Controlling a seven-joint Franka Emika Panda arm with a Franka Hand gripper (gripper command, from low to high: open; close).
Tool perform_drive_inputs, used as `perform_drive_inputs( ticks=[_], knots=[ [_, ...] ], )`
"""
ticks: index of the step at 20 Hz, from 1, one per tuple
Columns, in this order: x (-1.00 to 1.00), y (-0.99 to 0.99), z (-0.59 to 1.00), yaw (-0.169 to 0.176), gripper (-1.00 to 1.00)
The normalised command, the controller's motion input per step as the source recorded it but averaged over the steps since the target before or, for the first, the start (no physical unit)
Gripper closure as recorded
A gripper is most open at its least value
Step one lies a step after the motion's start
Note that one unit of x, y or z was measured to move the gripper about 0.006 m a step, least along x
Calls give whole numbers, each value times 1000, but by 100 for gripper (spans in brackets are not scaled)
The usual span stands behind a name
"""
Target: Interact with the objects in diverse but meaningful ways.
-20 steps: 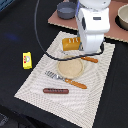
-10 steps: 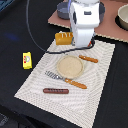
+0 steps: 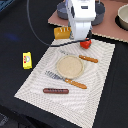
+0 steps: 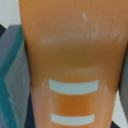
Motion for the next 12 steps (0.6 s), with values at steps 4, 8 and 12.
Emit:
perform_drive_inputs(
  ticks=[4, 8, 12],
  knots=[
    [-196, 391, -246, 0, 100],
    [-396, 51, -300, 0, 100],
    [-564, 6, -337, 0, 100]
  ],
)
